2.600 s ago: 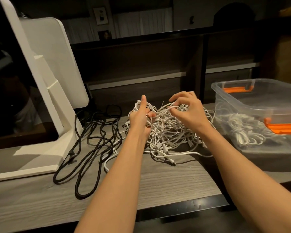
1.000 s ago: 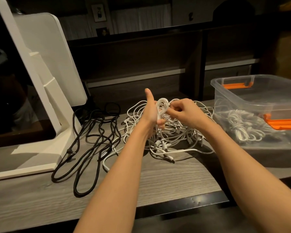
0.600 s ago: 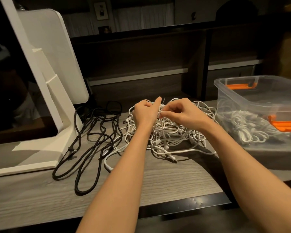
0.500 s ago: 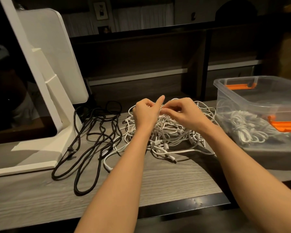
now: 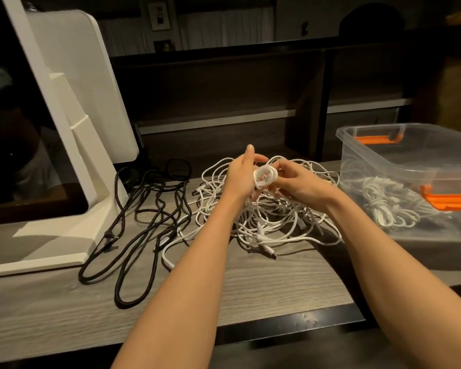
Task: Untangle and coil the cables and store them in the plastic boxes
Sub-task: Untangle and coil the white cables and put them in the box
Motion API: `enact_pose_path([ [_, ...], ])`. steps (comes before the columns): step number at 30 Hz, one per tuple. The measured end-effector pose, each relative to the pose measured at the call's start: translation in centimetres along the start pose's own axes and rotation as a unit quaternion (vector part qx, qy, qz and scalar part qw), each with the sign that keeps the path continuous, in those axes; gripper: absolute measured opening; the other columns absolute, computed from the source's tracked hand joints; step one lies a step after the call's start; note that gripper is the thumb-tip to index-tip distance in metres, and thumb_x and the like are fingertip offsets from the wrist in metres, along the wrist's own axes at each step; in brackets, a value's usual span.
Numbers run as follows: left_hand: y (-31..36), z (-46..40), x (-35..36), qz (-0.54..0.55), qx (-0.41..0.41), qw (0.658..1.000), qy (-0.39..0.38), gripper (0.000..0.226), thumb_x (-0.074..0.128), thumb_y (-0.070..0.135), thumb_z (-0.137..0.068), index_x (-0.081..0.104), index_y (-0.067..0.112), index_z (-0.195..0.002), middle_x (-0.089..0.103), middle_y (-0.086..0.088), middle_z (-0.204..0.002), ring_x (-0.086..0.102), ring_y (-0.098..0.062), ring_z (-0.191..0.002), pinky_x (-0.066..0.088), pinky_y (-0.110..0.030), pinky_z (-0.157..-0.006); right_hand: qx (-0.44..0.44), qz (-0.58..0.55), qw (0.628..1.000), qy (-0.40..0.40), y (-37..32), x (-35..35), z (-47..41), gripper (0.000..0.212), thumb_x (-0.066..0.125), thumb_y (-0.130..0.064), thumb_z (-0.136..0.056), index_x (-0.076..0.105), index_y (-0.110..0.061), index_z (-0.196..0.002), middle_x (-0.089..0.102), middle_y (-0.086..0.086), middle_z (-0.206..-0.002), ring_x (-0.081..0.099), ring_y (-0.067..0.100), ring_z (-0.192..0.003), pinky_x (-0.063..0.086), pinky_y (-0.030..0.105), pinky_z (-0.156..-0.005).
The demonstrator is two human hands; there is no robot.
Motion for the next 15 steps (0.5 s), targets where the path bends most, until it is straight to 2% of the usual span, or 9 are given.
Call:
enact_pose_path([
  [3, 0.0, 0.0, -0.7, 0.067, -0.040, 0.994, 0.077, 0.047, 0.033, 0.047, -0.103, 0.058, 0.008, -0.098, 0.056, -0.002, -0.068, 0.050, -0.003, -0.043, 0.039, -0.018, -0.041, 0.001, 0.046, 0.999, -0.026, -0.1, 0.8, -0.1, 0.017, 0.053, -0.018, -0.097, 0.057, -0.002, -0.102, 0.062, 0.001, -0.072, 0.055, 0.011, -0.060, 0.046, 0.023, -0.057],
  [6, -0.5, 0.0, -1.0, 0.069, -0.068, 0.988, 0.121, 0.034, 0.043, 0.042, -0.101, 0.052, 0.011, -0.089, 0.048, 0.000, -0.066, 0.044, -0.009, -0.047, 0.038, -0.019, -0.040, -0.002, 0.078, 0.997, -0.028, -0.4, 1.0, 0.1, 0.013, 0.052, -0.018, -0.097, 0.059, -0.007, -0.094, 0.056, -0.002, -0.065, 0.049, 0.004, -0.052, 0.040, 0.015, -0.050],
  [10, -1.4, -0.5, -1.8, -0.017, -0.028, 0.976, 0.216, 0.028, 0.047, 0.039, -0.100, 0.048, 0.020, -0.079, 0.051, 0.002, -0.069, 0.051, -0.016, -0.063, 0.044, -0.031, -0.060, -0.031, 0.142, 0.988, -0.045, -1.3, 1.4, 0.2, 0.017, 0.056, -0.018, -0.095, 0.066, -0.005, -0.097, 0.058, -0.004, -0.066, 0.049, -0.003, -0.053, 0.038, 0.011, -0.053],
  [13, -1.2, -0.3, -1.9, -0.086, 0.015, 0.968, 0.234, 0.027, 0.046, 0.034, -0.102, 0.050, 0.013, -0.084, 0.049, 0.005, -0.069, 0.048, -0.010, -0.063, 0.037, -0.023, -0.055, -0.066, 0.185, 0.980, -0.041, -2.0, 1.9, 0.3, 0.012, 0.059, -0.018, -0.093, 0.066, -0.012, -0.086, 0.060, -0.006, -0.064, 0.050, -0.005, -0.051, 0.038, 0.009, -0.052],
  [15, -1.1, -0.2, -1.9, -0.149, 0.045, 0.962, 0.224, 0.025, 0.047, 0.031, -0.102, 0.053, 0.011, -0.088, 0.050, 0.005, -0.069, 0.047, -0.009, -0.063, 0.035, -0.021, -0.054, -0.104, 0.217, 0.970, 0.004, -2.2, 1.8, 0.3, 0.012, 0.061, -0.021, -0.092, 0.064, -0.017, -0.081, 0.059, -0.007, -0.063, 0.051, -0.003, -0.052, 0.038, 0.011, -0.053],
])
Point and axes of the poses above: each hand's wrist, its own z-axis away from the middle knuckle, its own x-axis out of the palm, y = z × x, the point moved 3 cm from there along -z, towards the middle knuckle
